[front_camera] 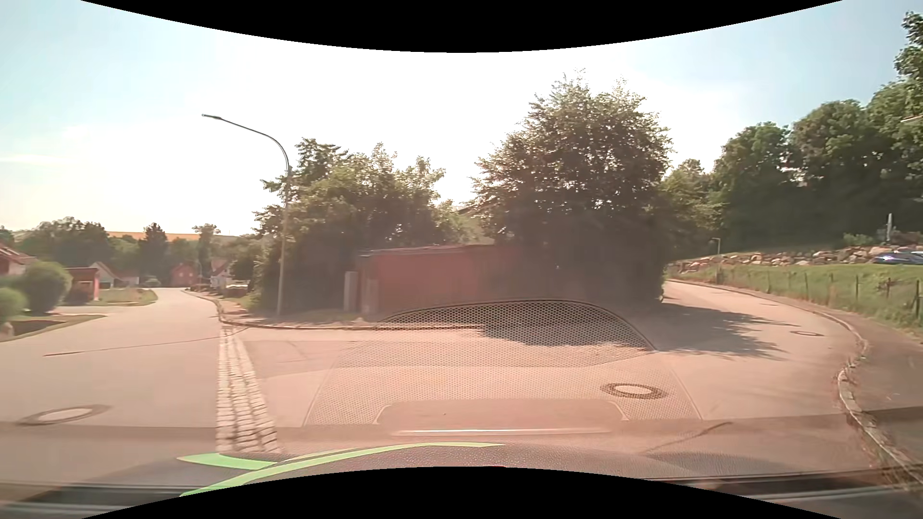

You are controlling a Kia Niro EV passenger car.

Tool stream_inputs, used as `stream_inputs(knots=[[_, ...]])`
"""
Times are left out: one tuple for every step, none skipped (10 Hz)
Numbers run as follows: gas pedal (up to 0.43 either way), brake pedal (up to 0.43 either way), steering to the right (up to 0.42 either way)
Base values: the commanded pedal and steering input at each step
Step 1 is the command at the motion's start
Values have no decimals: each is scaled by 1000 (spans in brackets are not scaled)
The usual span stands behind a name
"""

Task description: Follow the waypoints while adhering to traffic rules and regulations

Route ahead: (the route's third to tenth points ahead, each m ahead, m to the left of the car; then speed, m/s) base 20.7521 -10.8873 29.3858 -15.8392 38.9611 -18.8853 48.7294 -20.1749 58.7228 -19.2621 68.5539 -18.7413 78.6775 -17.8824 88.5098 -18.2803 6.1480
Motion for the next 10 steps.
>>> stream_inputs(knots=[[0, 0, 343], [0, 0, 343], [0, 0, 345], [0, 0, 347], [0, 0, 344], [39, 0, 334], [138, 0, 329], [138, 0, 329], [138, 0, 325], [138, 0, 320]])
